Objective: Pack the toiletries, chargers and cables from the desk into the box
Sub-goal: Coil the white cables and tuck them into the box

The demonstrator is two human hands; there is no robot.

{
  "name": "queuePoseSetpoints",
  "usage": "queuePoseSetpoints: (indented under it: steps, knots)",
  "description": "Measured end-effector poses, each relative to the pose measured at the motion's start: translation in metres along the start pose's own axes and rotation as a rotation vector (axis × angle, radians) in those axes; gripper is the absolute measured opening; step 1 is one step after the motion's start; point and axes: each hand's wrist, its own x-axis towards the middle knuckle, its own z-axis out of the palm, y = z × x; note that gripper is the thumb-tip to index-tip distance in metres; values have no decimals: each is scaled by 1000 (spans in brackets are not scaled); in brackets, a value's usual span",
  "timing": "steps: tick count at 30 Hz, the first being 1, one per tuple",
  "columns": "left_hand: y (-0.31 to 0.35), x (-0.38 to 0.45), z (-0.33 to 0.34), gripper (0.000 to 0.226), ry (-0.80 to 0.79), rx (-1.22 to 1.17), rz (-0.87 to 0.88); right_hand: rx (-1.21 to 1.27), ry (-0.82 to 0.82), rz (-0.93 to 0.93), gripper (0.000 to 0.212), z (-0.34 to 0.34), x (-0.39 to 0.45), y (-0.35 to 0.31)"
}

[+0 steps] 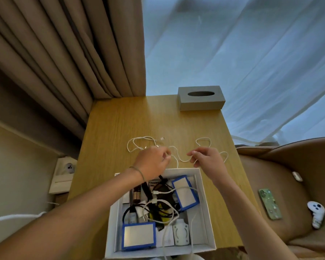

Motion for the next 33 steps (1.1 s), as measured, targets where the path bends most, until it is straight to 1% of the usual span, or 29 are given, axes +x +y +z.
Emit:
queuePoseSetpoints:
  steps: [3, 6, 9, 12, 14, 17, 21, 22, 24, 26, 28, 30, 33]
  knots:
    - [-6, 39, 17, 28, -38, 61, -52, 1, 26, -14, 28, -9, 16, 3]
    - [-12, 72, 36, 37, -86, 130, -107, -16, 26, -47, 27, -13, 30, 7]
    - [-19, 98, 53, 38, -185, 202, -211, -35, 21, -60, 28, -15, 39, 14]
    - [-24, 108, 63, 34, -255, 183, -276, -43, 4, -63, 26, -16, 44, 22]
    - [-24, 110, 65, 33, -250, 116, -285, -53, -1, -64, 25, -16, 45, 26]
    - [-18, 105, 56, 37, -180, -95, -280, -56, 4, -71, 24, -17, 46, 26]
    - [0, 88, 22, 37, -42, -306, -215, -34, 9, -110, 19, -10, 45, 14]
    - [6, 83, 11, 35, 7, -370, -205, -26, 6, -134, 21, -8, 44, 9]
    - [19, 72, -16, 30, 114, -538, -179, -15, -11, -190, 32, 0, 41, -4]
    - [31, 61, -42, 28, 194, -767, -159, -3, -46, -244, 43, 8, 37, -20]
    - [44, 51, -67, 29, 248, -1079, -147, 59, -112, -327, 45, 19, 33, -37]
    - [56, 43, -88, 31, 277, -1416, -131, 185, -209, -397, 42, 32, 27, -56]
    - [65, 36, -113, 33, 263, -1787, -83, 338, -311, -459, 30, 52, 17, -82]
